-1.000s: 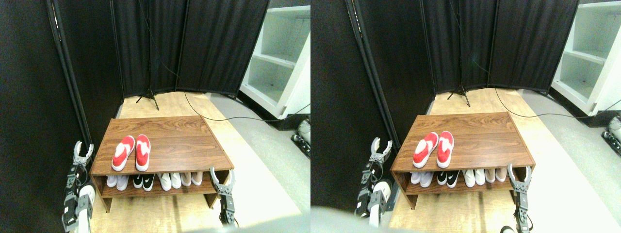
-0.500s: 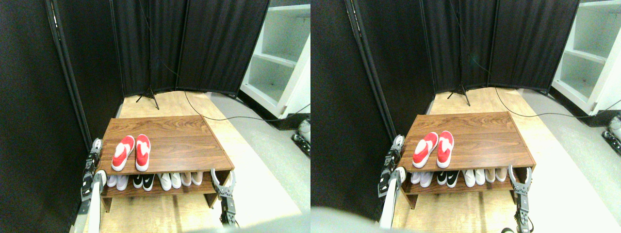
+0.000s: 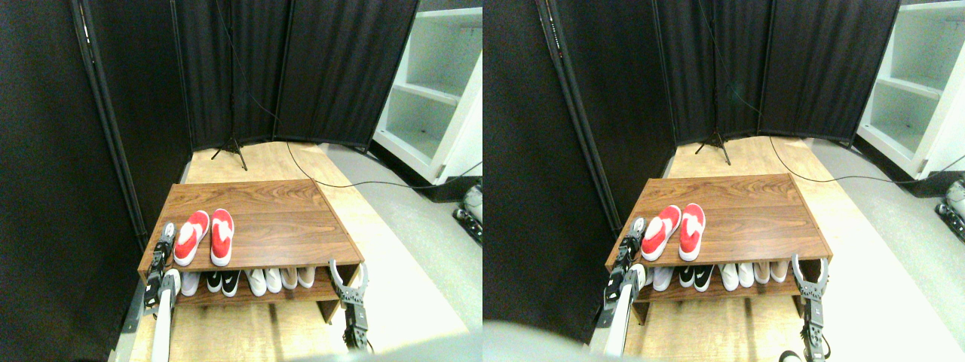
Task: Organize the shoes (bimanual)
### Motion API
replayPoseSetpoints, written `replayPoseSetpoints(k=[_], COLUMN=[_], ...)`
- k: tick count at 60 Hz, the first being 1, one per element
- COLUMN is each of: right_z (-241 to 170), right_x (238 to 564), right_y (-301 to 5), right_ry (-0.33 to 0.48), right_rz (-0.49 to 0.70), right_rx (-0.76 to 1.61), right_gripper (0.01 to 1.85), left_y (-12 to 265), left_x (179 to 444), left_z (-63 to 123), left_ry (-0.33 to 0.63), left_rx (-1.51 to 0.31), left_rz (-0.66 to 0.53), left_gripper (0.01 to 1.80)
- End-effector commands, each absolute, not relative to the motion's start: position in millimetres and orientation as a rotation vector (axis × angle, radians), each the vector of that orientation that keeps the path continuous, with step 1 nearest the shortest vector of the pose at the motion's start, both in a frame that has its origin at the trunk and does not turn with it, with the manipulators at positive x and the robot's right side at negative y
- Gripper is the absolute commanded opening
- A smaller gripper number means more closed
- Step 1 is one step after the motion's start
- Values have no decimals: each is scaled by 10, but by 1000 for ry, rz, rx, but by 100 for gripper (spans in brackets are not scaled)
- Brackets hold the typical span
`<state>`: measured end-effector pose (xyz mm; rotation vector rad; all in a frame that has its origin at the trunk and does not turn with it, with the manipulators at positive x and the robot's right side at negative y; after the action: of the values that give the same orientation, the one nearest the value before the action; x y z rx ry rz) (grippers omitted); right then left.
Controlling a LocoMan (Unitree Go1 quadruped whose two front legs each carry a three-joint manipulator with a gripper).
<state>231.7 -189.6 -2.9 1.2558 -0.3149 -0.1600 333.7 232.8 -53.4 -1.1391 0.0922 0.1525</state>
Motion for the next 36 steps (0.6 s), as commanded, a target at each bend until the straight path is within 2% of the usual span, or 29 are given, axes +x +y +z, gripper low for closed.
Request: replayPoseSetpoints(k=[1, 18, 36], right_z=[5, -19, -5], right_x=[2340, 2374, 2383], right_y=[-1884, -1900, -1924], right_ry=[-337, -341, -348], right_rz=[-126, -118, -147], right_rx=[1264, 1263, 1267], right_gripper=[46, 44, 46], left_y=[2191, 1958, 1778], left_x=[3357, 3360, 3408], left_z=[-394, -377, -436], left_ry=[64, 97, 97], left_rx=[-1123, -1174, -1111], left_rz=[119, 109, 95], left_gripper=[1, 1, 1])
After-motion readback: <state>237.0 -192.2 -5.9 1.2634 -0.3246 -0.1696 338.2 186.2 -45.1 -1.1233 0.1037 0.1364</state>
